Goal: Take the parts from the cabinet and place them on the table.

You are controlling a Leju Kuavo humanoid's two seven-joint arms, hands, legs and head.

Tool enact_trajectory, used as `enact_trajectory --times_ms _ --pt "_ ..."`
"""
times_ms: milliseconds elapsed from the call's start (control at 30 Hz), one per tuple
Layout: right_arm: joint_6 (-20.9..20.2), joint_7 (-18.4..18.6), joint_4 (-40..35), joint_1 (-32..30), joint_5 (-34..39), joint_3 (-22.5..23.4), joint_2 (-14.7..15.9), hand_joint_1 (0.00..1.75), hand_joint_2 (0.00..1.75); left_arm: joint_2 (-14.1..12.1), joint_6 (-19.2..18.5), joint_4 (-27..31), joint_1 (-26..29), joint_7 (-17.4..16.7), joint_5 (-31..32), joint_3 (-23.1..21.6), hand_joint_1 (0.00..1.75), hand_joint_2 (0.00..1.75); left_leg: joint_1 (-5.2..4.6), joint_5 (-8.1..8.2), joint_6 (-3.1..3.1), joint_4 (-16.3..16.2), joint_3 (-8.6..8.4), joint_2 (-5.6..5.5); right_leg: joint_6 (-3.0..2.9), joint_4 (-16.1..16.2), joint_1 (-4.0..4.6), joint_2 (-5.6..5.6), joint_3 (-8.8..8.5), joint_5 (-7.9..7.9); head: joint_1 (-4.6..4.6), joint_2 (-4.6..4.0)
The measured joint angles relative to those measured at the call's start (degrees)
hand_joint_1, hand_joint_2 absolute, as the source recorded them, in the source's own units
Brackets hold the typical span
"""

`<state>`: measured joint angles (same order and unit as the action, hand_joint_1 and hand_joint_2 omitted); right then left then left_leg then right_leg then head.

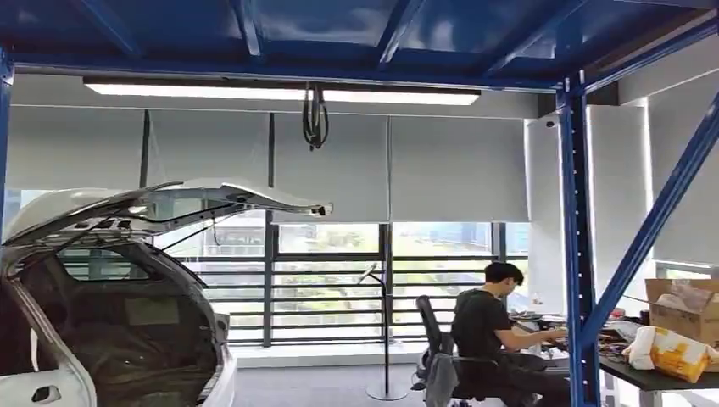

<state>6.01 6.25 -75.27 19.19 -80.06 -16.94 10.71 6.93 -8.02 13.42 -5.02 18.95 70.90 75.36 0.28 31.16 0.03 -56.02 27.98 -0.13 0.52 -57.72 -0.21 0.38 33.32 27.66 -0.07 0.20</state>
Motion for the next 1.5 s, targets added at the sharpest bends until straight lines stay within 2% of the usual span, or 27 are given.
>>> enact_trajectory --times_ms 400,1133,1500 --pt "0.31 1.38 7.76 4.88 -3.52 -0.98 -3.47 0.00 1.75 -0.20 -0.48 0.00 -0.09 0.02 0.50 -0.68 0.00 0.00 -0.13 0.01 0.01 -0.02 0.03 0.00 0.01 0.02 -0.09 -0.03 0.00 0.00 0.00 0.00" --pt "-0.11 -1.62 16.65 9.87 -3.12 -0.79 -5.99 0.00 1.75 -0.17 -1.01 -0.02 -0.15 0.72 0.76 -1.09 0.00 0.00 -0.14 0.01 0.01 -0.03 0.03 0.00 0.01 0.02 -0.10 -0.02 0.01 0.00 0.00 0.00" --pt "1.29 -1.38 23.36 14.14 -4.19 -2.08 -8.13 0.00 1.75 -0.07 -1.09 -0.20 -0.16 0.87 0.57 -1.53 0.00 0.00 -0.13 0.00 0.01 -0.03 0.02 0.00 0.01 0.01 -0.09 -0.03 0.01 0.00 0.00 0.00"
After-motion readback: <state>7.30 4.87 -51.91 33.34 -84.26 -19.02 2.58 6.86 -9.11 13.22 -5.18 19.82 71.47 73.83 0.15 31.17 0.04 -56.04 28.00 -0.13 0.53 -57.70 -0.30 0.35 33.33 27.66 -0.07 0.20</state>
